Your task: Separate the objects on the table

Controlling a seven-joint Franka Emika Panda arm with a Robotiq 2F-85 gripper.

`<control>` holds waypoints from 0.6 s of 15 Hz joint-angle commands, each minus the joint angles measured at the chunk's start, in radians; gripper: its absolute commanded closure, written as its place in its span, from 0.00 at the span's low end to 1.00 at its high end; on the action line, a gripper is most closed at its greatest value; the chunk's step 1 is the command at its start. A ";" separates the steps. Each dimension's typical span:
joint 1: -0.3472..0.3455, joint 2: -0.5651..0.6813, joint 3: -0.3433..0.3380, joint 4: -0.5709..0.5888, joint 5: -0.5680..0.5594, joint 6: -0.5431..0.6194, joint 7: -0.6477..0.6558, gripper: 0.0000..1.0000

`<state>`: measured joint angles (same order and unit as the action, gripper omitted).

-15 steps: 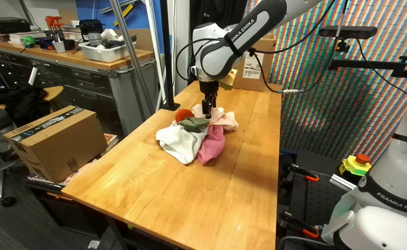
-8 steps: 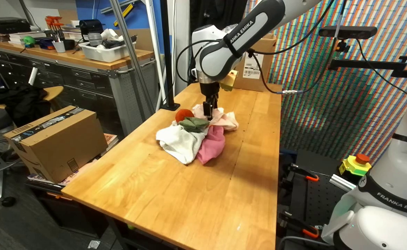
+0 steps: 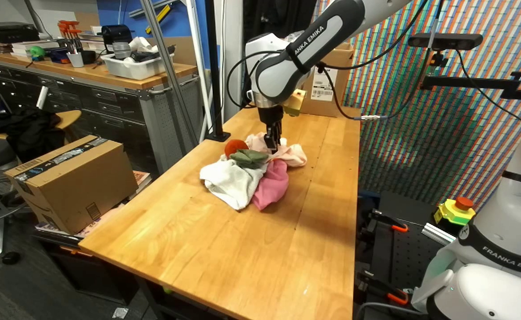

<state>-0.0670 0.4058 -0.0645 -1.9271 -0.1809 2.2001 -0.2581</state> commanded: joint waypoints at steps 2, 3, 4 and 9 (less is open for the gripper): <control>-0.007 -0.001 0.003 0.033 -0.013 -0.086 -0.006 0.99; -0.004 -0.004 0.001 0.038 -0.018 -0.109 -0.001 1.00; -0.003 -0.008 0.000 0.041 -0.022 -0.128 -0.002 1.00; 0.005 -0.032 -0.007 0.051 -0.051 -0.172 0.025 0.99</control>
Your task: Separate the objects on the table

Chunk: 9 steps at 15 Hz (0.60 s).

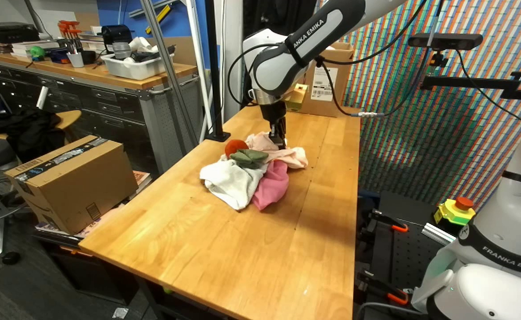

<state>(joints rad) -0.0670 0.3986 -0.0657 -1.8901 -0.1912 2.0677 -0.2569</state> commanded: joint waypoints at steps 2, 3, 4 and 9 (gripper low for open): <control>0.009 -0.050 -0.013 0.011 -0.070 -0.038 0.045 0.98; 0.011 -0.071 -0.018 0.007 -0.091 -0.034 0.060 0.98; 0.012 -0.089 -0.021 0.006 -0.110 -0.031 0.074 0.98; 0.008 -0.229 -0.040 -0.006 -0.203 -0.019 0.150 0.98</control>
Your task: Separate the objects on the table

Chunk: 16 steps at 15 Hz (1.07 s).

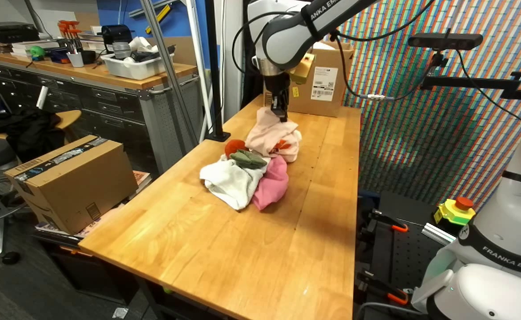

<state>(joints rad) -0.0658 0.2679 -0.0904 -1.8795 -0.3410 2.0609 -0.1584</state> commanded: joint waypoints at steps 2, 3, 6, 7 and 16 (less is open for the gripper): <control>0.004 -0.154 -0.023 -0.019 -0.091 -0.015 0.086 0.98; 0.001 -0.184 -0.026 -0.018 -0.104 -0.022 0.100 0.98; -0.012 -0.249 -0.034 -0.019 -0.132 -0.030 0.135 0.98; -0.018 -0.264 -0.037 -0.017 -0.139 -0.034 0.145 0.98; -0.130 -0.363 -0.113 -0.036 -0.144 -0.042 0.211 0.98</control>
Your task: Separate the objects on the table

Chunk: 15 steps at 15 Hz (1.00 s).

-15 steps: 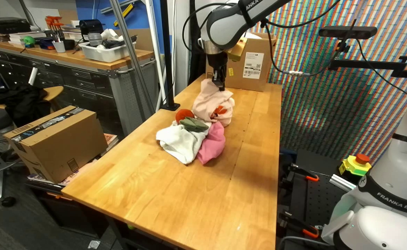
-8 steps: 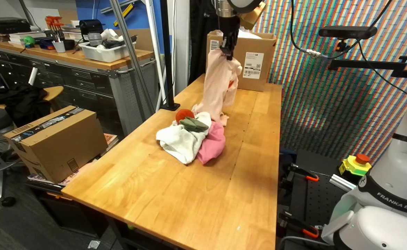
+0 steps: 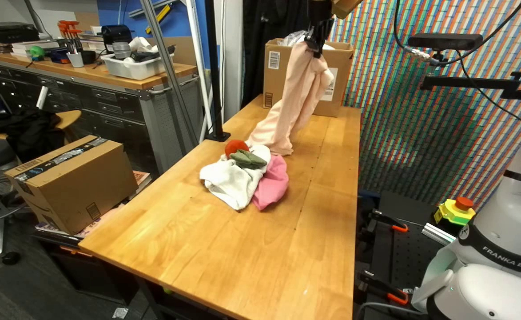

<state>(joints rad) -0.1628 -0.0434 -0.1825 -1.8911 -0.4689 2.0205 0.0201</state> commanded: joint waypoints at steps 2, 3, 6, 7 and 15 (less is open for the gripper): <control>-0.062 -0.070 -0.043 -0.032 -0.017 0.004 0.048 0.98; -0.075 -0.079 -0.053 -0.035 -0.013 0.004 0.050 0.98; -0.110 -0.114 -0.077 -0.046 -0.017 -0.001 0.063 0.98; -0.119 -0.128 -0.083 -0.054 -0.017 0.004 0.069 0.98; -0.165 -0.187 -0.094 -0.104 -0.015 0.057 0.123 0.98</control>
<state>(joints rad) -0.3218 -0.2080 -0.2799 -1.9624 -0.4689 2.0259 0.0968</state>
